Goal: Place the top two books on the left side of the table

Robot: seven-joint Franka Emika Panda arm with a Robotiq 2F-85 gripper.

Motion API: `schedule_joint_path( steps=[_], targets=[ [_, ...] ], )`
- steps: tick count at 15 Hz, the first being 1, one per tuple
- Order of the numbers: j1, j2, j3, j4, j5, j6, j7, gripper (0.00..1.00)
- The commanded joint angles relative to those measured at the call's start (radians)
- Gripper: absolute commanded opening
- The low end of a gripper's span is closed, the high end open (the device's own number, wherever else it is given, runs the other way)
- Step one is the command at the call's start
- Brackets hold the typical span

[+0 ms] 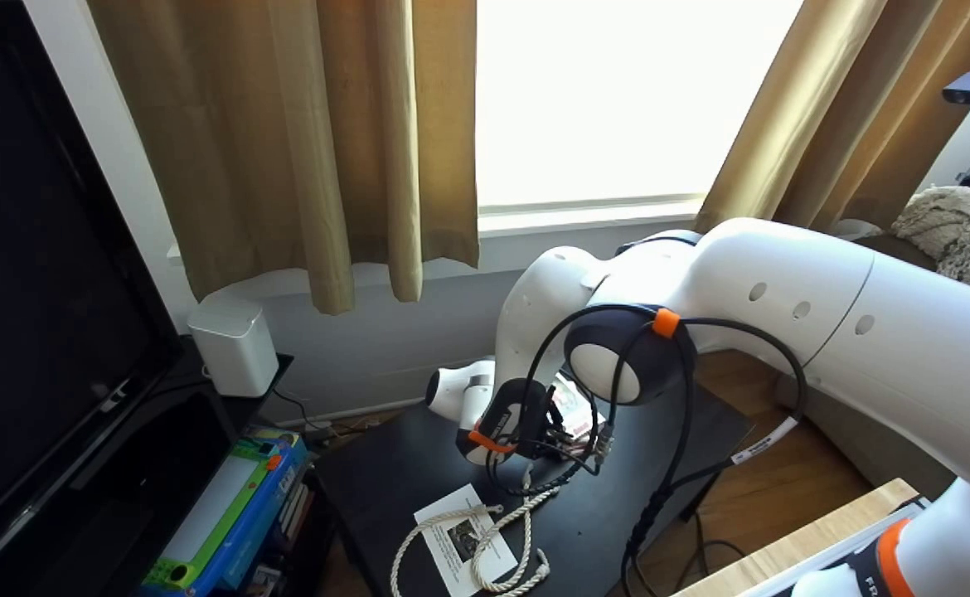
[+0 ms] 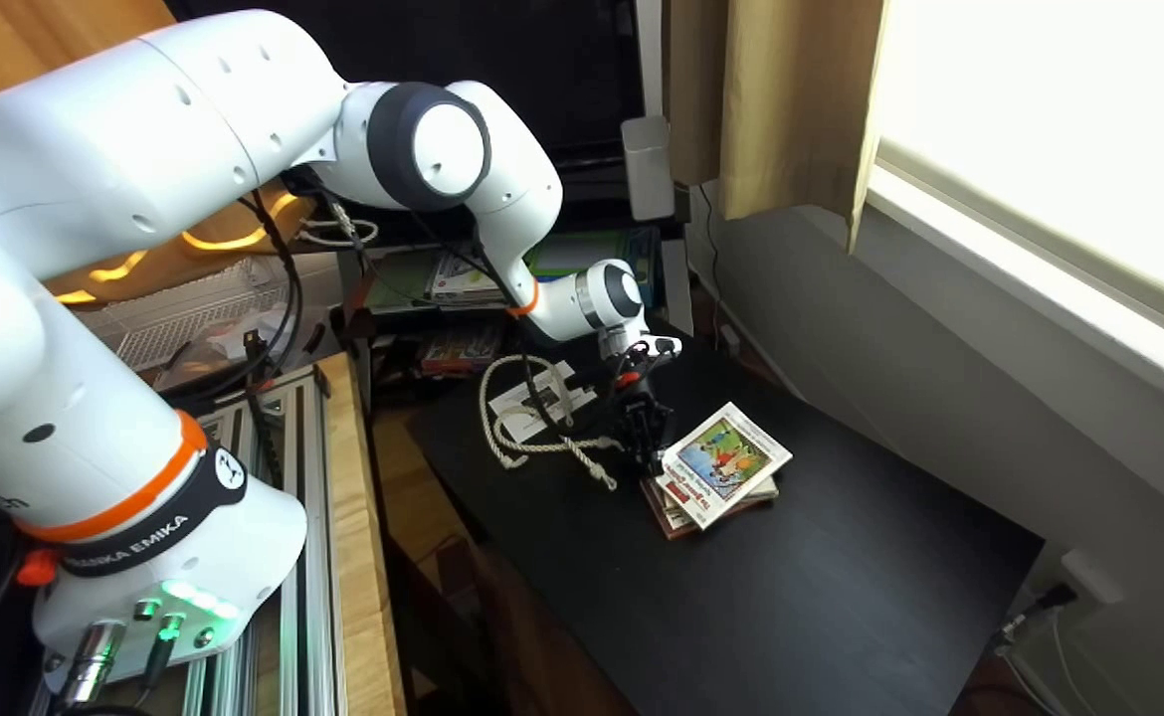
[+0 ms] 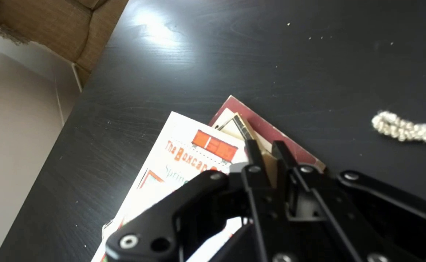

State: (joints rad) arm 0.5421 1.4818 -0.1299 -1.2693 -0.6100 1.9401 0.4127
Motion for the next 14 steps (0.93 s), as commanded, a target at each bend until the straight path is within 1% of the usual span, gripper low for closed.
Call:
schedule_joint_path(
  steps=[1, 2, 4, 5, 6, 9, 14],
  targets=[
    [-0.026, 0.023, 0.033, 0.031, -0.002, 0.011, -0.059, 0.09],
    [-0.028, 0.016, 0.037, 0.02, -0.002, 0.012, -0.066, 0.09],
    [-0.031, 0.026, 0.039, 0.039, 0.001, 0.006, -0.083, 0.0],
    [-0.032, 0.047, 0.038, 0.07, 0.005, -0.007, -0.093, 0.0],
    [-0.033, 0.027, 0.041, 0.044, 0.001, -0.001, -0.094, 0.03],
    [-0.036, 0.024, 0.048, 0.045, 0.007, -0.007, -0.108, 0.03],
    [-0.038, 0.024, 0.07, 0.103, 0.039, -0.037, -0.134, 0.03]
  ],
)
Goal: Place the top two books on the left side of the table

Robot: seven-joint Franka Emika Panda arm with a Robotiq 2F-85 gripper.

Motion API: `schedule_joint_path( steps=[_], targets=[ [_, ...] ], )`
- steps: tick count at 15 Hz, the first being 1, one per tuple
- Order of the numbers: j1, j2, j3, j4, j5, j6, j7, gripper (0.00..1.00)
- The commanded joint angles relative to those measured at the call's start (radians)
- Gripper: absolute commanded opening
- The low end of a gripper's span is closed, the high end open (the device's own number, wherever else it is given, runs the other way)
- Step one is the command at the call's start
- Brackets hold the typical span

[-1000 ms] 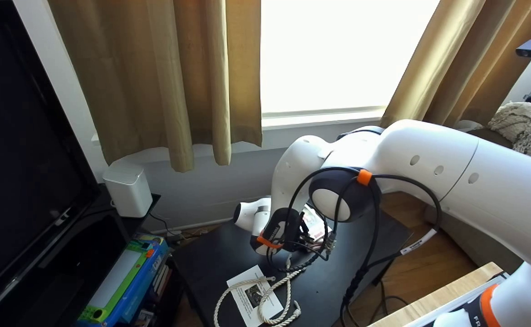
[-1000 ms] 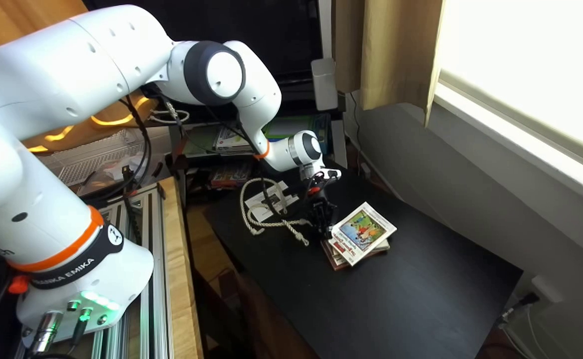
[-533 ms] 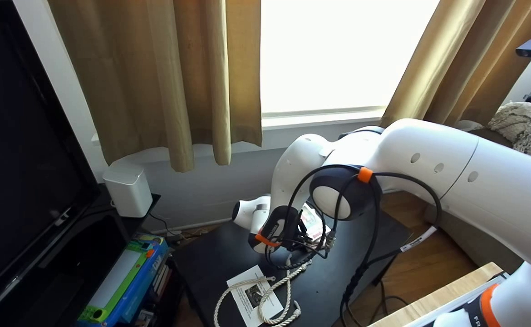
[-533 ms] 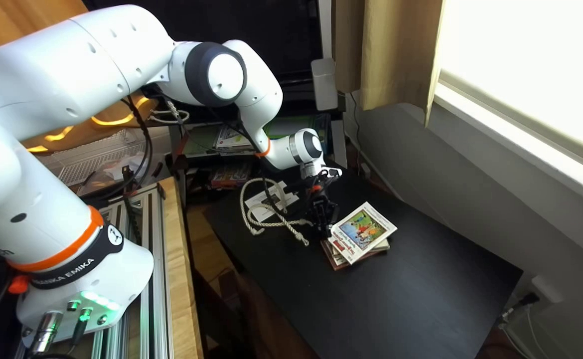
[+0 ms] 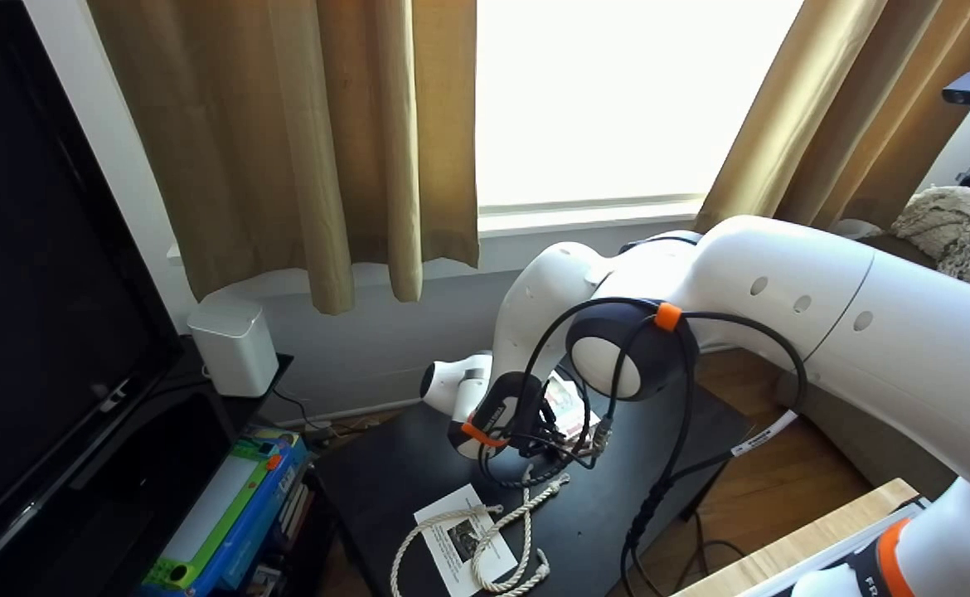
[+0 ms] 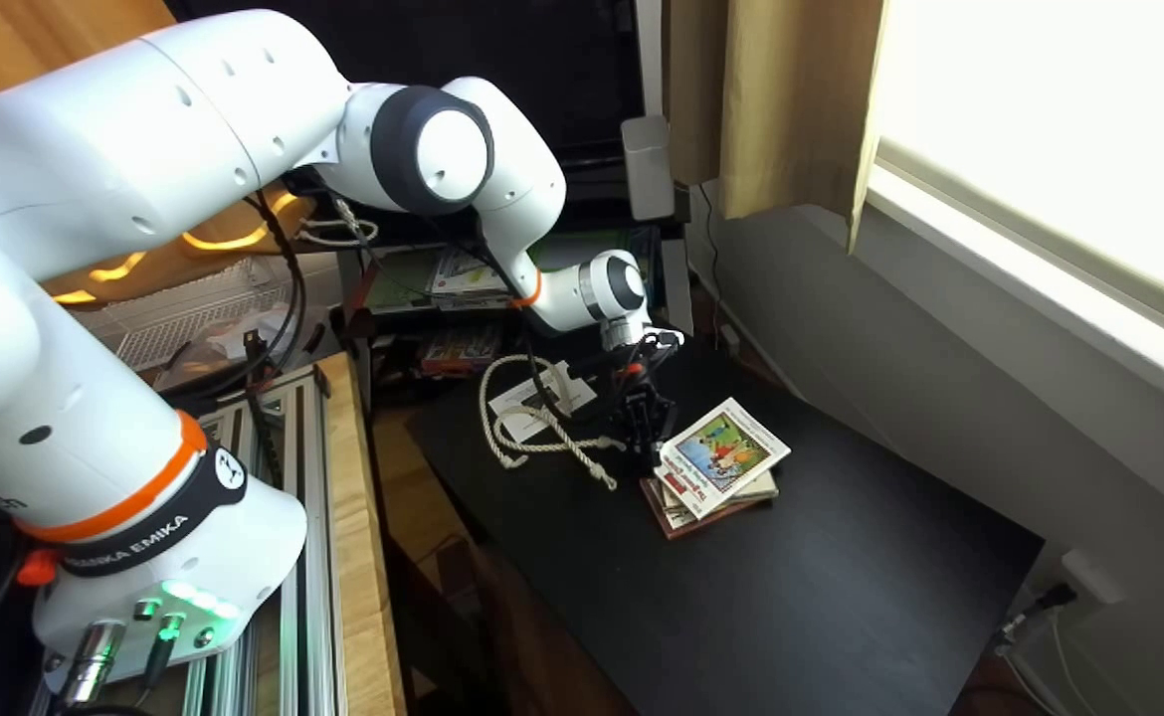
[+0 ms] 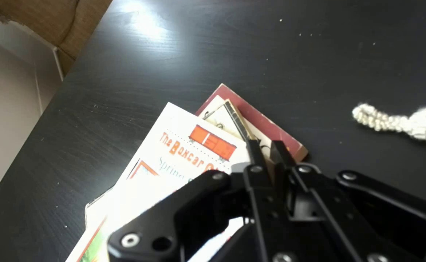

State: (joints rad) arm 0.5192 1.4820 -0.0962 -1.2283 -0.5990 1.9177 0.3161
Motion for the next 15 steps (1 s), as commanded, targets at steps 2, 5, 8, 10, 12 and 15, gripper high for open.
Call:
schedule_joint_path(
  steps=[2, 5, 8, 10, 12, 15],
  targets=[
    [-0.014, 0.025, 0.045, 0.087, 0.041, -0.021, -0.048, 0.03],
    [-0.017, 0.024, 0.059, 0.112, 0.075, -0.008, -0.064, 0.03],
    [-0.023, 0.024, 0.075, 0.141, 0.134, -0.009, -0.082, 0.03],
    [-0.025, 0.023, 0.081, 0.157, 0.166, -0.011, -0.088, 0.03],
    [-0.027, 0.022, 0.088, 0.176, 0.196, -0.011, -0.09, 0.03],
    [-0.041, 0.021, 0.105, 0.2, 0.25, -0.001, -0.084, 0.03]
  ],
)
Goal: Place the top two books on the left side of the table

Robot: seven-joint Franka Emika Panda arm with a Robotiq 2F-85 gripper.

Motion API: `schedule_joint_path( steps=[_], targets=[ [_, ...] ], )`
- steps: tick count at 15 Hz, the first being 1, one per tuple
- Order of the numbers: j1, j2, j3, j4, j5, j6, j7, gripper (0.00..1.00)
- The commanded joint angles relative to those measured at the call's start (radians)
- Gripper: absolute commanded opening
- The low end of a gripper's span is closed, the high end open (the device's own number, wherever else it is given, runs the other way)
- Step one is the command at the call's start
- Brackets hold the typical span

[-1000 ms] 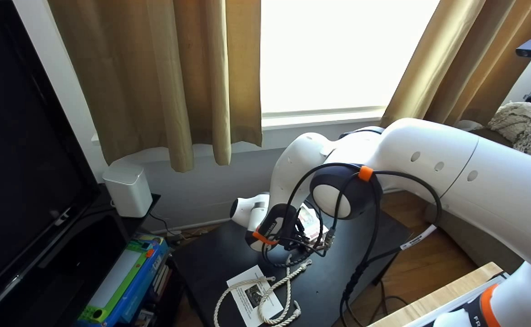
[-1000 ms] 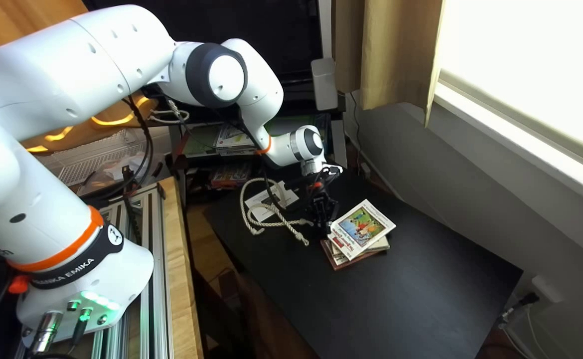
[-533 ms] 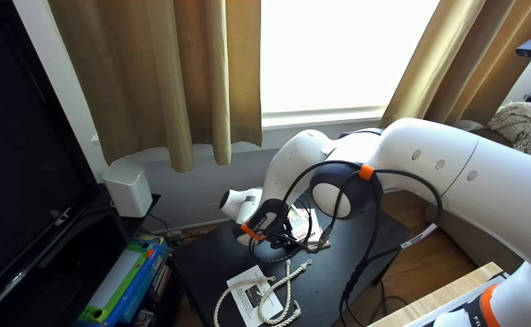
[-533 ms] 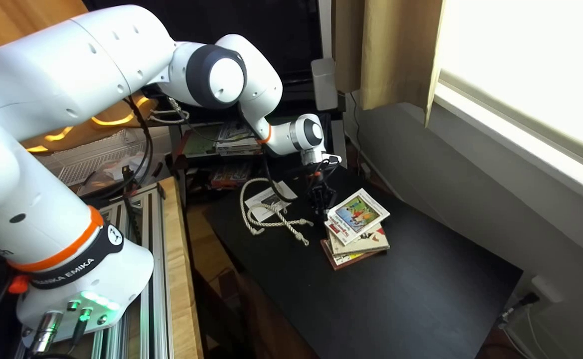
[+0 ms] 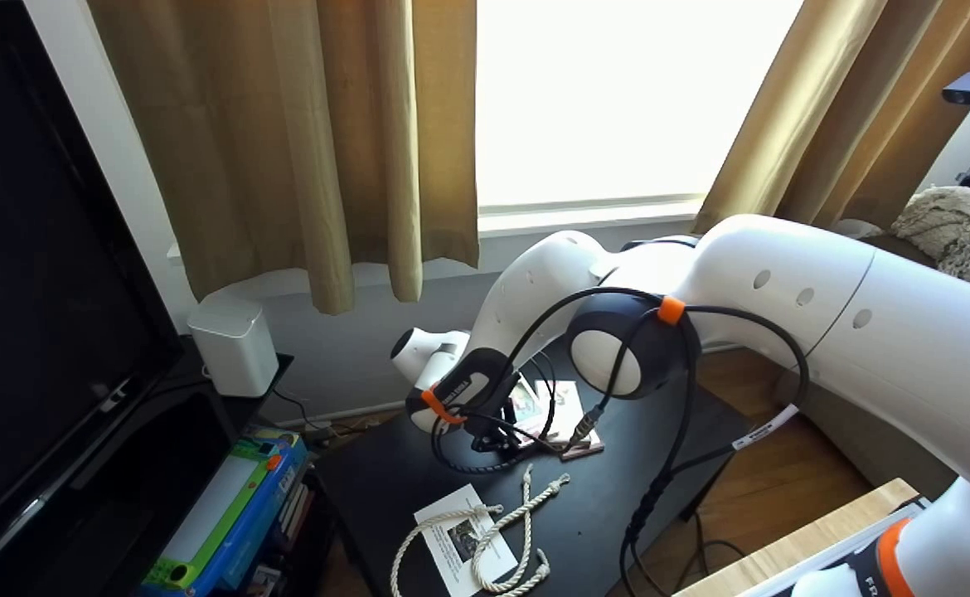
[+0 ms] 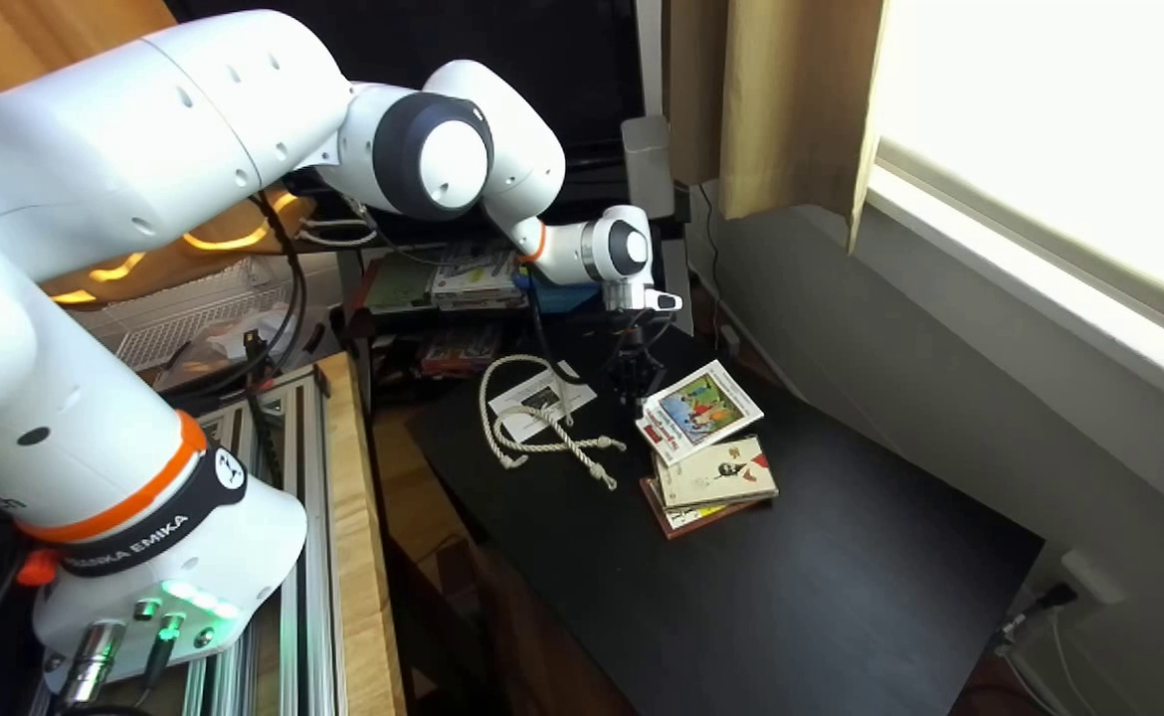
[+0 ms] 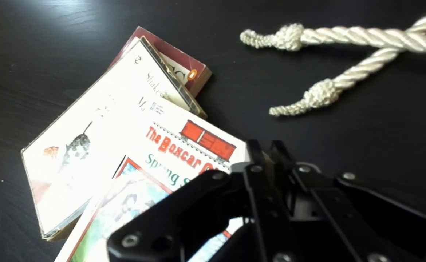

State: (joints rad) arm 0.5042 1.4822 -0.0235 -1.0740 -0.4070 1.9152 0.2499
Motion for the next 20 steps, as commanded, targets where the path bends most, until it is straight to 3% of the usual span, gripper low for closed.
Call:
schedule_joint_path(
  steps=[1, 13, 14, 16, 20],
  targets=[
    [-0.025, 0.022, 0.034, 0.055, 0.072, 0.003, -0.014, 0.03],
    [-0.046, 0.013, 0.063, 0.04, 0.178, 0.041, -0.019, 0.03],
    [-0.049, 0.011, 0.066, 0.035, 0.179, 0.045, -0.03, 0.36],
    [-0.047, 0.004, 0.063, 0.026, 0.18, 0.046, -0.029, 0.44],
    [-0.049, 0.002, 0.068, 0.029, 0.186, 0.058, -0.038, 0.75]
  ],
)
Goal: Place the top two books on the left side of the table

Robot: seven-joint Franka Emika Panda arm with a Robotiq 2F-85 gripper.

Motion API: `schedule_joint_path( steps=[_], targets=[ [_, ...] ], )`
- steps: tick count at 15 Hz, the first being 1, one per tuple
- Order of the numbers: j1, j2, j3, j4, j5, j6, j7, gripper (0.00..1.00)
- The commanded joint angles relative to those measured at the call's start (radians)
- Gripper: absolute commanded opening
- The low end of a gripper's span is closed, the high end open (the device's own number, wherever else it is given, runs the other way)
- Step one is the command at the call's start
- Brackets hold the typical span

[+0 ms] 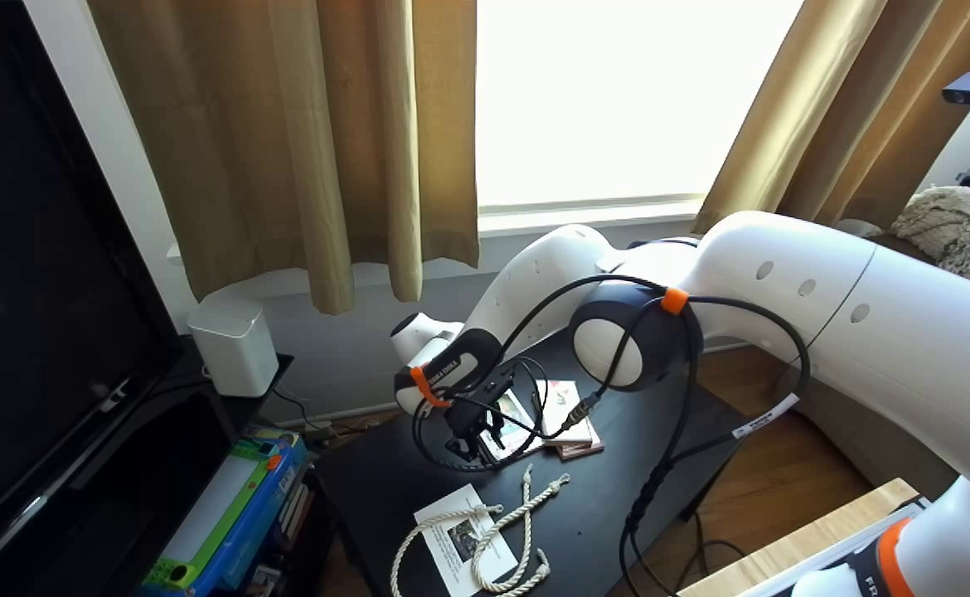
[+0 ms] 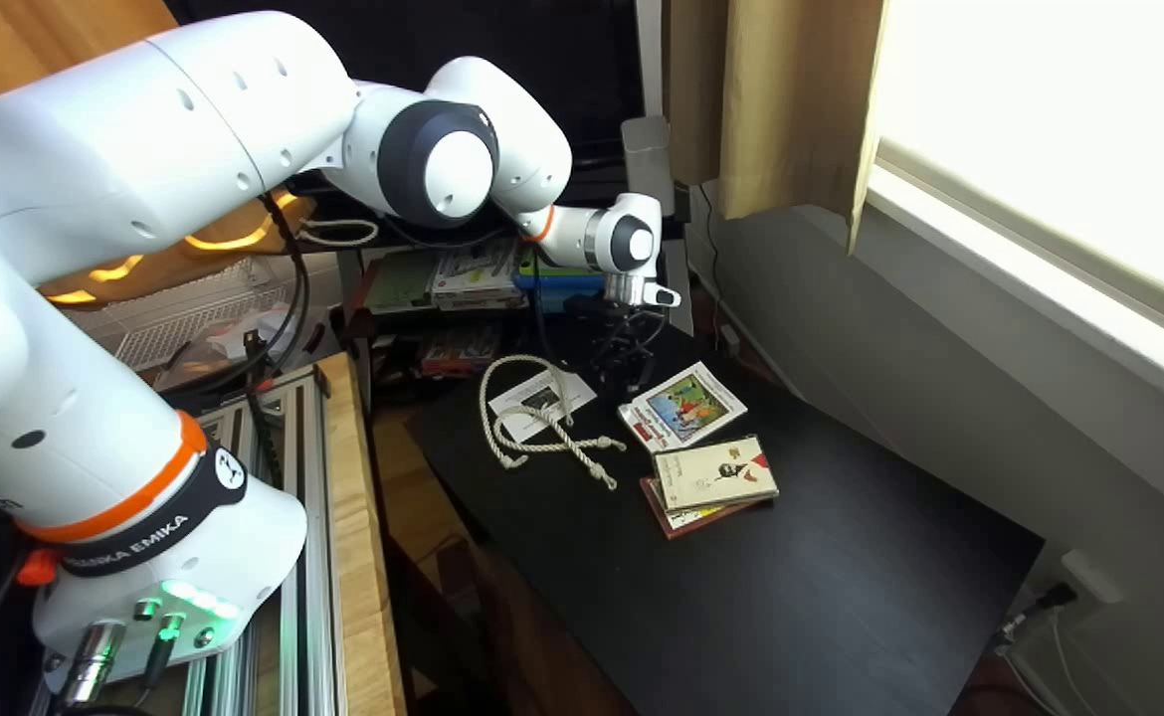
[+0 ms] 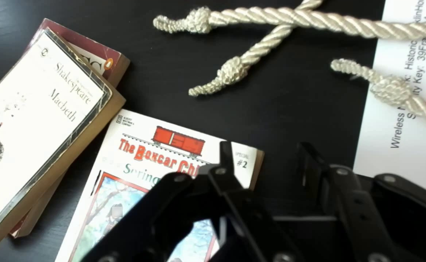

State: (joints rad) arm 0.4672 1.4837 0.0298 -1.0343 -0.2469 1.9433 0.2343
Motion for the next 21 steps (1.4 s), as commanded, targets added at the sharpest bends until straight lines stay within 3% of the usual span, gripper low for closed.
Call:
schedule_joint_path(
  steps=[1, 3, 4, 10, 16, 17, 21],
  targets=[
    [-0.011, 0.001, 0.014, -0.008, 0.027, 0.032, -0.021, 0.81],
    [0.0, 0.003, 0.002, 0.004, 0.017, 0.016, -0.016, 0.97],
    [0.01, 0.006, -0.01, 0.012, 0.006, -0.011, -0.012, 1.0],
    [0.072, 0.001, -0.096, -0.043, -0.107, -0.213, 0.014, 1.0],
    [0.109, 0.002, -0.167, -0.128, -0.291, -0.162, 0.105, 1.0],
    [0.079, 0.002, -0.135, -0.082, -0.256, -0.205, 0.067, 1.0],
    [0.085, 0.002, -0.147, -0.1, -0.284, -0.195, 0.086, 1.0]
  ],
)
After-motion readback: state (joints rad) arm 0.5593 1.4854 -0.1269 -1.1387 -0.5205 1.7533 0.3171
